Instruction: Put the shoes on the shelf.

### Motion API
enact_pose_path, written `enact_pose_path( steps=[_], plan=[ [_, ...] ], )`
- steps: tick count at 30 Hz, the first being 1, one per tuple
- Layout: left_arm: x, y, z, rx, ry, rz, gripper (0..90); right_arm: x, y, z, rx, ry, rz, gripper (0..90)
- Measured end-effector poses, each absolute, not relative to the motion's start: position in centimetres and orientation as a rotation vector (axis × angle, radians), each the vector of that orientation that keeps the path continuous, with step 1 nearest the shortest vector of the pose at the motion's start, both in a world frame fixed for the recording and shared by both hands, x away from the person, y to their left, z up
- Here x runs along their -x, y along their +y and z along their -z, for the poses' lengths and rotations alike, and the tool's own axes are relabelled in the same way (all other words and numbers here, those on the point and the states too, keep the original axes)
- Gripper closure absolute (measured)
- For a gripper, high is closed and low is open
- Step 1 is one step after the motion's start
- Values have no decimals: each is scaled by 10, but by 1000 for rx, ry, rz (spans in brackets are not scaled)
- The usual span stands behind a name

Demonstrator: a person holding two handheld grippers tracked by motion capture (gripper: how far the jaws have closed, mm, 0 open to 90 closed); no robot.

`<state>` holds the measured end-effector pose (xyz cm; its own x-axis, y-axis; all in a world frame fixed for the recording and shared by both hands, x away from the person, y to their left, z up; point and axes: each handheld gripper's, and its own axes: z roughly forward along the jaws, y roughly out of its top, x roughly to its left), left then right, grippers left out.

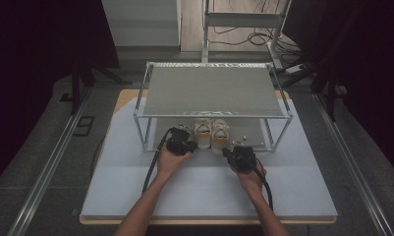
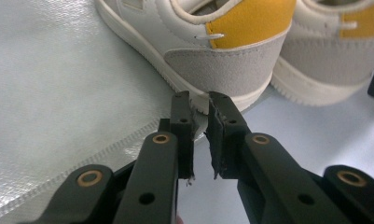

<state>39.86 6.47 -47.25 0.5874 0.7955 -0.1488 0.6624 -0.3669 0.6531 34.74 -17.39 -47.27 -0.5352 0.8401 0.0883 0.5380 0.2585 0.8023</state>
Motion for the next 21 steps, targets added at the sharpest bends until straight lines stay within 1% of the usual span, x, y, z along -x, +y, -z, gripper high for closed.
enact_pose_path(
  steps=[8, 14, 21],
  plan=[
    [-399, 62, 472, -2127, 1155, -239, 798, -364, -178, 471, -1301, 2147, -1139, 894],
    [-400, 60, 472, -2129, 1154, -236, 798, -373, -173, 471, -1296, 2134, -1136, 894],
    [-401, 59, 472, -2130, 1154, -235, 790, -384, -171, 477, -1331, 2128, -1112, 882]
  ],
)
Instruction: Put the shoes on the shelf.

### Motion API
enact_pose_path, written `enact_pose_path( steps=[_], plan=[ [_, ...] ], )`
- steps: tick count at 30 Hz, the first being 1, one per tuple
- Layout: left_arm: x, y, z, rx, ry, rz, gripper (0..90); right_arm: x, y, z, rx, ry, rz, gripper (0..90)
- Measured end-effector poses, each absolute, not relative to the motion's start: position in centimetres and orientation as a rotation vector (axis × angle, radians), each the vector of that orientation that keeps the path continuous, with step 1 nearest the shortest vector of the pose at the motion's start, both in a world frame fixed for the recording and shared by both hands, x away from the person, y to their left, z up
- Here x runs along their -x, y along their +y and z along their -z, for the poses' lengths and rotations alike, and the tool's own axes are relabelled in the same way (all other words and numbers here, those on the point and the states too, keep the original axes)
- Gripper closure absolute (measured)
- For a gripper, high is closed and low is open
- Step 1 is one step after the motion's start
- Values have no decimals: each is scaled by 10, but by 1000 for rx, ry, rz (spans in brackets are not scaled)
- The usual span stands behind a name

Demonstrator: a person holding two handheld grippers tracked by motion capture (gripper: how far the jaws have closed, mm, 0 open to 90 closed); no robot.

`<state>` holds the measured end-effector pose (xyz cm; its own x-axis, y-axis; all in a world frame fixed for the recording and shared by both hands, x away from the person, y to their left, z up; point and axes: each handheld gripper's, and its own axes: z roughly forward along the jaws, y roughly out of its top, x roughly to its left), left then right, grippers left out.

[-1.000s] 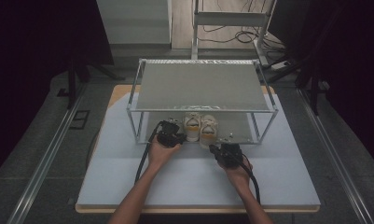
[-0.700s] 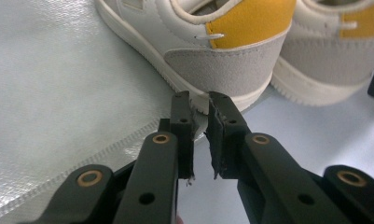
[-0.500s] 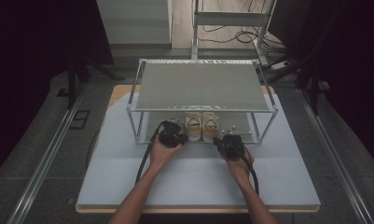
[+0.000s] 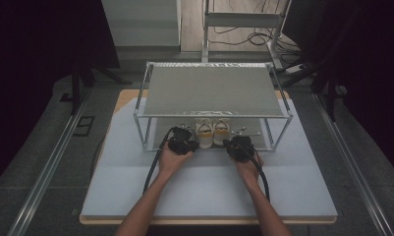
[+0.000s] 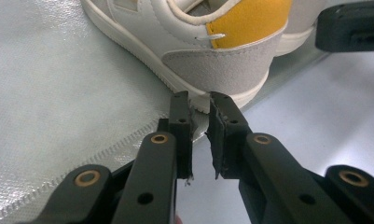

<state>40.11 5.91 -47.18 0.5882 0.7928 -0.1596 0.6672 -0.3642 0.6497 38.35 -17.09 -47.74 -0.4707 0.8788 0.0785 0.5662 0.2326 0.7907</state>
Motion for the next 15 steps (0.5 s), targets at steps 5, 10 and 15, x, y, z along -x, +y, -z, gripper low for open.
enact_pose_path(
  steps=[5, 10, 15],
  plan=[
    [-404, 59, 475, -2062, 1259, -249, 794, -383, -171, 483, -1335, 2139, -1105, 877],
    [-401, 60, 471, -2070, 1236, -231, 797, -383, -170, 485, -1341, 2144, -1105, 874],
    [-388, 53, 459, -2082, 1132, -224, 794, -383, -170, 484, -1328, 2150, -1096, 865]
  ],
)
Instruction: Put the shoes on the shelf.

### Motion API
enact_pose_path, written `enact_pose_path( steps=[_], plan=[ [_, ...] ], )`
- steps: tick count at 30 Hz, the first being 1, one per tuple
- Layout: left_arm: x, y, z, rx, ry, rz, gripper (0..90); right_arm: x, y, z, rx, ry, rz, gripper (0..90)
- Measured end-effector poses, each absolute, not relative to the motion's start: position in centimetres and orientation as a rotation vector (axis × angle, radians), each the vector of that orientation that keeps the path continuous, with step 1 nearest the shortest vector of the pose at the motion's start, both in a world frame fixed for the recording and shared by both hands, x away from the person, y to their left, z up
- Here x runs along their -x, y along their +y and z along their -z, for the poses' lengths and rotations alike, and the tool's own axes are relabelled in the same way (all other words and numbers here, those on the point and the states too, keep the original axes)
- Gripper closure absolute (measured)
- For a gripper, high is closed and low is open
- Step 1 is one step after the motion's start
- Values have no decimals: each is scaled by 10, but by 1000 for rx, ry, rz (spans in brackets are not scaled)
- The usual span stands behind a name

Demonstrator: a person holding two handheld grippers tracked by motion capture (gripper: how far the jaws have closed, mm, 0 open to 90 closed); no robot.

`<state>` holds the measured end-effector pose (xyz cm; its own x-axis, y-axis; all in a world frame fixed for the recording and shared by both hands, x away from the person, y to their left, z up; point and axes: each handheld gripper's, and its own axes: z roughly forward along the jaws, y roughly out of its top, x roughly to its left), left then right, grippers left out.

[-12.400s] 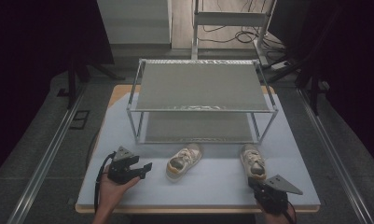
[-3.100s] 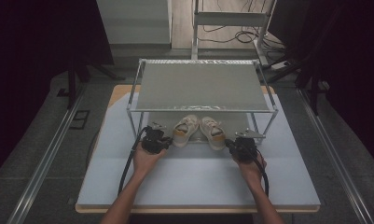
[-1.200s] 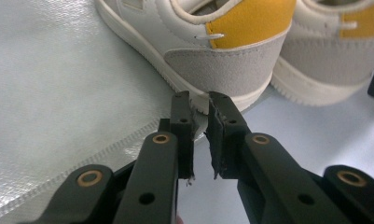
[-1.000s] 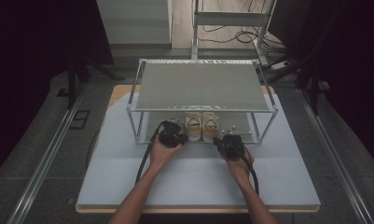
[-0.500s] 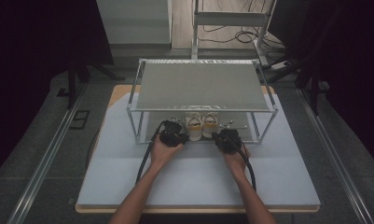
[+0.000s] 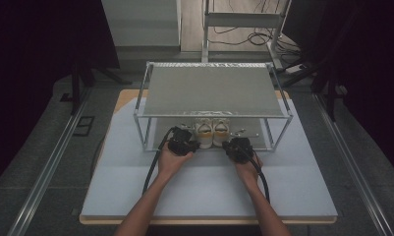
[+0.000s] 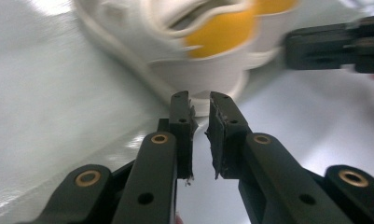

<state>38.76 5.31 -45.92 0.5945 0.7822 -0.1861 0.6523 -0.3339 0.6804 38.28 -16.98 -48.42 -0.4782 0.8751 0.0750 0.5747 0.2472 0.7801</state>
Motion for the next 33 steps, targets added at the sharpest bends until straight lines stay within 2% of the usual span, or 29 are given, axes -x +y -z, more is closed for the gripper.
enact_pose_path(
  steps=[8, 16, 23, 27, 33],
  plan=[
    [-397, 46, 461, -2120, 1113, -241, 820, -382, -170, 483, -1330, 2150, -1100, 862],
    [-399, 42, 463, -2085, 1196, -233, 812, -383, -169, 485, -1328, 2158, -1105, 860],
    [-395, 46, 461, -2096, 1119, -255, 767, -382, -173, 483, -1333, 2153, -1112, 853],
    [-388, 48, 458, -2071, 1124, -251, 733, -378, -175, 480, -1325, 2148, -1125, 839],
    [-373, 62, 450, -2057, 1071, -236, 576, -365, -181, 467, -1273, 2142, -1194, 740]
  ],
)
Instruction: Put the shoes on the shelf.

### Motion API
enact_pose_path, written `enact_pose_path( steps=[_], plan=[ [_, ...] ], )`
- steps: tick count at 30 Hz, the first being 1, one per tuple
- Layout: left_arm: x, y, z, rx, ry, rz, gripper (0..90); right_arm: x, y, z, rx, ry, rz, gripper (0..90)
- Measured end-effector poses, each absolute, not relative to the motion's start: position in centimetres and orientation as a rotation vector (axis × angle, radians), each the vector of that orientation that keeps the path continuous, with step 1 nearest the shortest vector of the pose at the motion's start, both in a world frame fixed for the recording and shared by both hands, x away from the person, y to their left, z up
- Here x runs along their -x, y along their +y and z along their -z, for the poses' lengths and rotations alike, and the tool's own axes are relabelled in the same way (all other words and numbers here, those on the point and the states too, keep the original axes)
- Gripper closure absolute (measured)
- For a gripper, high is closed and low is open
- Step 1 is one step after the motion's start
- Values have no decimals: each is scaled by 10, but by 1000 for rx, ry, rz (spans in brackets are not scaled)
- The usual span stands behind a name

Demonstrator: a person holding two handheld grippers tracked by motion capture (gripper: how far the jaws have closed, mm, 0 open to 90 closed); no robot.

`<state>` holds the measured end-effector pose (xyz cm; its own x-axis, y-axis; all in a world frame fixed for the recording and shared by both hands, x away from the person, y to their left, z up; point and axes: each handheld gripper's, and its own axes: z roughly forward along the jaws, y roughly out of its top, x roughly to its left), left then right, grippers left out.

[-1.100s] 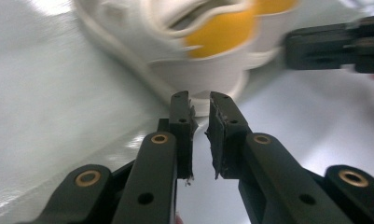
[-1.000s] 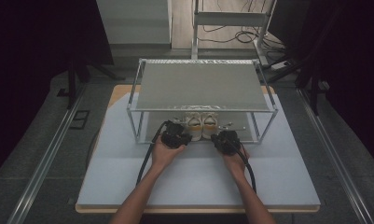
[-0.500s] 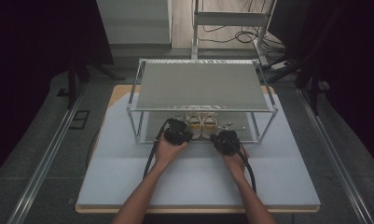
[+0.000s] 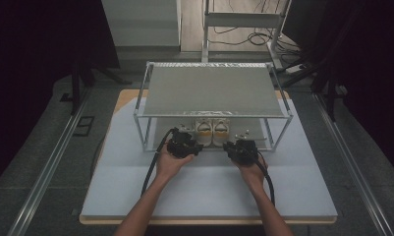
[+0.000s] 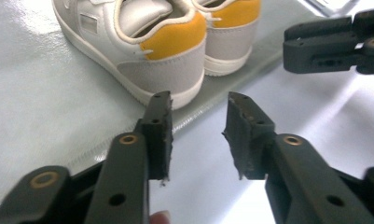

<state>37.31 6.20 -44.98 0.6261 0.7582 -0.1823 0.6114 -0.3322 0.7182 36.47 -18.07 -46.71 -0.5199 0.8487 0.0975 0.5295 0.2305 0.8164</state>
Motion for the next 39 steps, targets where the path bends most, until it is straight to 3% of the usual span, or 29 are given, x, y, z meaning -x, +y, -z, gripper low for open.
enact_pose_path(
  steps=[3, 9, 26, 36, 39],
  plan=[
    [-361, 74, 447, -2031, 1051, -216, 512, -352, -185, 461, -1227, 2147, -1217, 622],
    [-342, 90, 450, -2012, 1037, -241, 457, -331, -200, 456, -1201, 2170, -1259, 539],
    [-291, 141, 476, -2032, 1102, -296, 407, -286, -262, 473, -1269, 2120, -1272, 481],
    [-290, 153, 472, -2003, 1124, -339, 385, -287, -258, 473, -1261, 2107, -1279, 463],
    [-288, 160, 473, -2019, 1141, -391, 339, -283, -259, 471, -1247, 2099, -1254, 393]
  ],
)
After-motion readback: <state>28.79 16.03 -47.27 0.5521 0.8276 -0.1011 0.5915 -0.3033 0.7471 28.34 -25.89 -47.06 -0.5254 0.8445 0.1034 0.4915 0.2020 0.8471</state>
